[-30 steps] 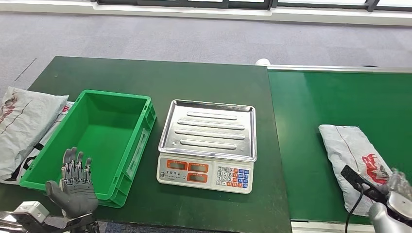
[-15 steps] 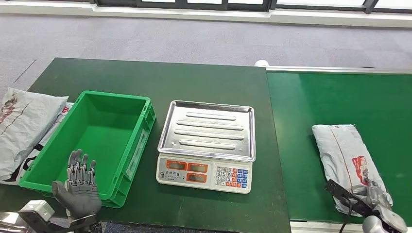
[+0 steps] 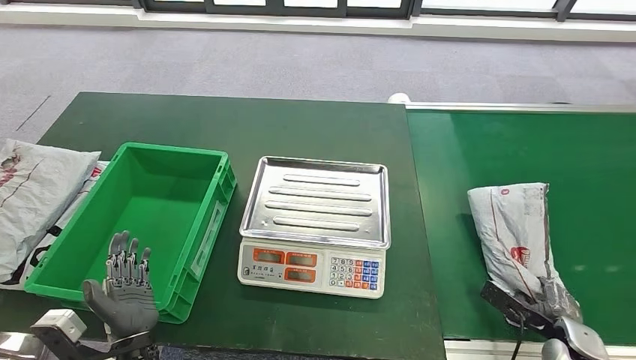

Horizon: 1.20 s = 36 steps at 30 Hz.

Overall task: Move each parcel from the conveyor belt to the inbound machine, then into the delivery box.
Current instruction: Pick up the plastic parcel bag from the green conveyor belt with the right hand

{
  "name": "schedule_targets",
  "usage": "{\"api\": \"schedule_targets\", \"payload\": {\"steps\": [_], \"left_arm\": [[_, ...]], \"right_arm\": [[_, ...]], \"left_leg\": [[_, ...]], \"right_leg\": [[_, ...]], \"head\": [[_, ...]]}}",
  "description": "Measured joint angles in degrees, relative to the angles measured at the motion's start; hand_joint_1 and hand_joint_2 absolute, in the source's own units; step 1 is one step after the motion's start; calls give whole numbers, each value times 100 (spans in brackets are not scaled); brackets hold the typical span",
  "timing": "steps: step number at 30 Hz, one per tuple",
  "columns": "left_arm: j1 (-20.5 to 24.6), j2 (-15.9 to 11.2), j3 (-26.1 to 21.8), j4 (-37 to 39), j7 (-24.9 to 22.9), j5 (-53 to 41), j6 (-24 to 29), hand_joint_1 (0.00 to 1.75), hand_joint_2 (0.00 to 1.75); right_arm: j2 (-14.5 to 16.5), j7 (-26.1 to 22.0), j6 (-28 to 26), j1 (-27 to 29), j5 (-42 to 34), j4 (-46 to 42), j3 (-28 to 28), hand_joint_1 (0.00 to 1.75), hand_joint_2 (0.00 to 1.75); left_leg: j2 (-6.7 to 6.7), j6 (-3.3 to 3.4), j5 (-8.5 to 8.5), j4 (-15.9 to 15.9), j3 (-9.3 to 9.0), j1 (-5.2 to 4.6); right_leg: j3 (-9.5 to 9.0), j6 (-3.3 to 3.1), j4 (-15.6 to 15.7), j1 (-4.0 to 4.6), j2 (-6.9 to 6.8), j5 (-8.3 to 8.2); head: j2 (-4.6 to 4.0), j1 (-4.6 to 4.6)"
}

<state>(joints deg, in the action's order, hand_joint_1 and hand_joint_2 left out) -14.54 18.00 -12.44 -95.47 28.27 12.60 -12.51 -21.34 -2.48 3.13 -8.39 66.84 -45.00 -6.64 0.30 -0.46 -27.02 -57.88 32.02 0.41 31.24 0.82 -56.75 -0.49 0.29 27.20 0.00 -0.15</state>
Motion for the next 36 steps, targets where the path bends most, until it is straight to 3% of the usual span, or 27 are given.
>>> {"api": "schedule_targets", "payload": {"steps": [11,22,30,36], "left_arm": [[-34,49,-235,-9,109,-105,-358,0,0],[-34,55,-298,4,149,-145,-380,0,0],[-19,48,-304,80,290,-145,-350,0,0],[48,34,-302,130,282,-177,-287,0,0]], "right_arm": [[607,246,-1625,382,403,-1712,-36,175,175],[849,229,-1856,553,388,-2614,-263,175,175],[1157,-738,-2696,909,-490,-3750,-418,175,175],[1370,-917,-2953,1037,-551,-4814,-367,175,175]], "left_leg": [[-27,-11,21,1,39,5],[-31,-6,17,1,44,-2],[-33,-7,16,2,44,-1],[-32,-7,16,3,45,-1]], "right_leg": [[38,-8,-9,-8,-21,-2],[41,-7,-6,-16,-26,0],[44,-9,-7,-14,-27,2],[43,-8,-8,-15,-30,7]], "head": [[0,0],[0,0],[0,0],[0,0]]}}
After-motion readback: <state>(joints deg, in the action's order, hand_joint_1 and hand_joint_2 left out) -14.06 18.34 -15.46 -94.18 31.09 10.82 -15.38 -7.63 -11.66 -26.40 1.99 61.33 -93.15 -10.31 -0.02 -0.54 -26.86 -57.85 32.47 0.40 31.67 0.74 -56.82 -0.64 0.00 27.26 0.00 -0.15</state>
